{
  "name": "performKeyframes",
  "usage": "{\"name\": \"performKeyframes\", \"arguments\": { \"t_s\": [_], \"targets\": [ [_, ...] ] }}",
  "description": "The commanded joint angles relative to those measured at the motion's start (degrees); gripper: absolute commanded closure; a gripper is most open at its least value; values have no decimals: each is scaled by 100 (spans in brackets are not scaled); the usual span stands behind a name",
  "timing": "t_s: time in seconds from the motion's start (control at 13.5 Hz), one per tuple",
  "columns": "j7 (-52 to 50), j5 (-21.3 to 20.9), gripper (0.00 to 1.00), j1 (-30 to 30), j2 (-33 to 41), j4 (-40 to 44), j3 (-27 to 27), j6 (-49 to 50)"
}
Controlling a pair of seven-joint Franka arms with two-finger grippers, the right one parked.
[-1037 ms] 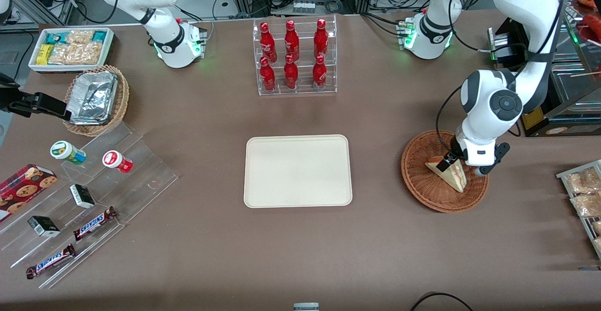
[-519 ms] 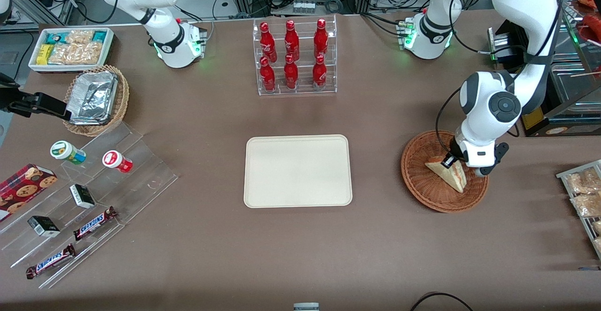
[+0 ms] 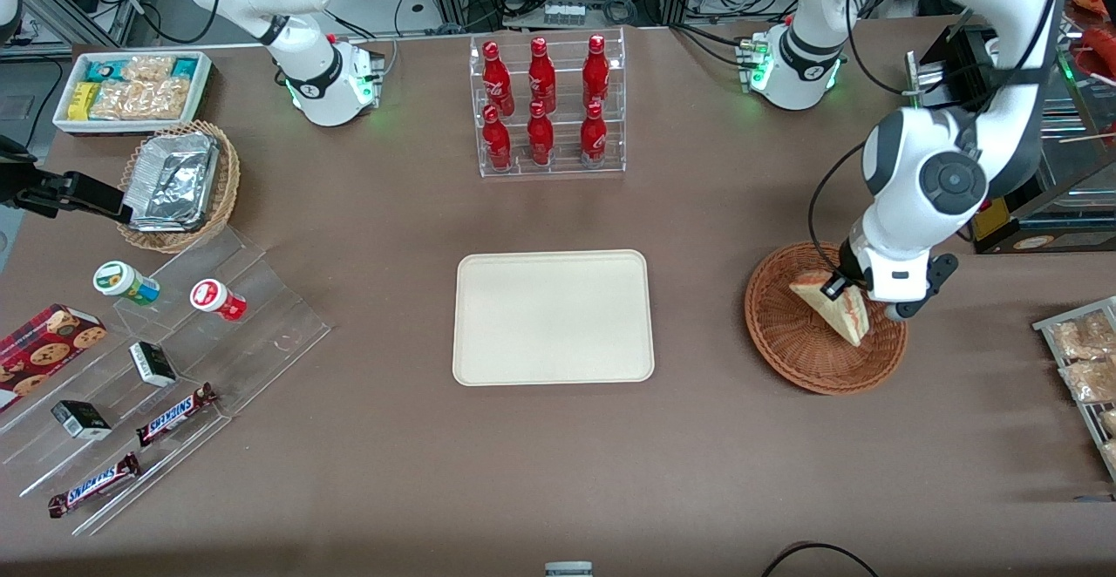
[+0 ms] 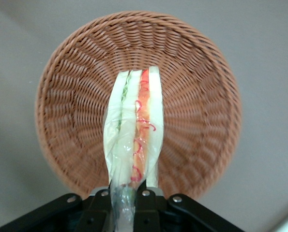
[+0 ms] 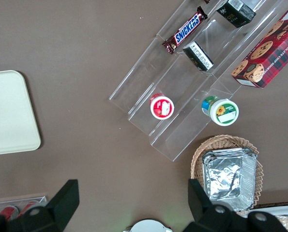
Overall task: Place sandwich from basket to tray
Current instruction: 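Close the left gripper on the wrapped sandwich's crust edge, then lift the sandwich with the left gripper and carry it over the white tray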
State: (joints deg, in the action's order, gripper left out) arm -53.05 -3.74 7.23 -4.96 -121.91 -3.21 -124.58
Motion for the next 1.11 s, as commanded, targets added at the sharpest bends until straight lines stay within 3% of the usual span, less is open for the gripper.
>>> {"name": "performKeyframes", "arguments": {
  "t_s": [0.0, 0.15, 0.59, 0.81, 1.04],
  "targets": [
    [58, -39, 100, 33, 215, 543, -503, 994],
    [93, -30, 100, 33, 127, 1009, -951, 1541],
    [-100, -48, 100, 42, -609, 1835, -2455, 1490],
    [-170, -574, 100, 68, -1496, 2486, -3184, 1472],
    [-880, -1485, 100, 963, -2637, 3259, -3204, 1367]
  ]
}}
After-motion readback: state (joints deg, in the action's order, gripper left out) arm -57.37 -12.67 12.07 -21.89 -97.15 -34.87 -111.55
